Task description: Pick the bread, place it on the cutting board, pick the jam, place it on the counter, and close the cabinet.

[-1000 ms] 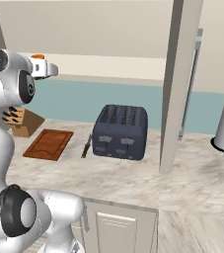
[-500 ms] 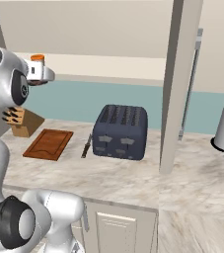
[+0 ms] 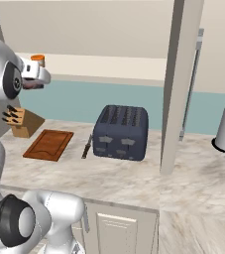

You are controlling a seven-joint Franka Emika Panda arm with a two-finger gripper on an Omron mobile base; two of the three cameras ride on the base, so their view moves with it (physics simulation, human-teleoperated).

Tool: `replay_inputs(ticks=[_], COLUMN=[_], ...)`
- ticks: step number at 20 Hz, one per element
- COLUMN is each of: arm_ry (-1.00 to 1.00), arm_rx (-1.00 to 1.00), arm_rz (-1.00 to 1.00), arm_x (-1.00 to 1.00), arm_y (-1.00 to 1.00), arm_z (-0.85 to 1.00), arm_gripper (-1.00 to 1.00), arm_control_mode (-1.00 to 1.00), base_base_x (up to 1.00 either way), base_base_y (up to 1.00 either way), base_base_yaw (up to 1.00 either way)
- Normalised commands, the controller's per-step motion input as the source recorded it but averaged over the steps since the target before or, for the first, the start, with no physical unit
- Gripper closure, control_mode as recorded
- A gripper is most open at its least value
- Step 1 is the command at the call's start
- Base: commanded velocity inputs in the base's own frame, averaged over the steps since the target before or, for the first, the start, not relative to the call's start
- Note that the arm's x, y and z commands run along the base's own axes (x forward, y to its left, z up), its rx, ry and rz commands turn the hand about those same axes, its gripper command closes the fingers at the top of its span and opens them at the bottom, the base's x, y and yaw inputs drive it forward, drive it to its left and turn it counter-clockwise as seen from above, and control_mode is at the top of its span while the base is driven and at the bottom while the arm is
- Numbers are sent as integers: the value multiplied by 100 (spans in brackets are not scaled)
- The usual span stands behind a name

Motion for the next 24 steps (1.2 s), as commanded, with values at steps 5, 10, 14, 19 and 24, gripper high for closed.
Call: replay_inputs(ticks=[5,10,14,19,24], arm_ry=[8,3,0,0,0], arm_rx=[0,0,0,0,0], arm_rz=[0,0,0,0,0], arm_x=[-14,-9,-1,0,0], arm_y=[1,3,5,4,5], arm_z=[-13,-31,-39,-38,-37], arm_gripper=[100,100,100,100,100], arm_control_mode=[-100,-100,-100,-100,-100], base_base_x=[0,0,0,0,0], base_base_y=[0,0,0,0,0], base_base_yaw=[0,0,0,0,0])
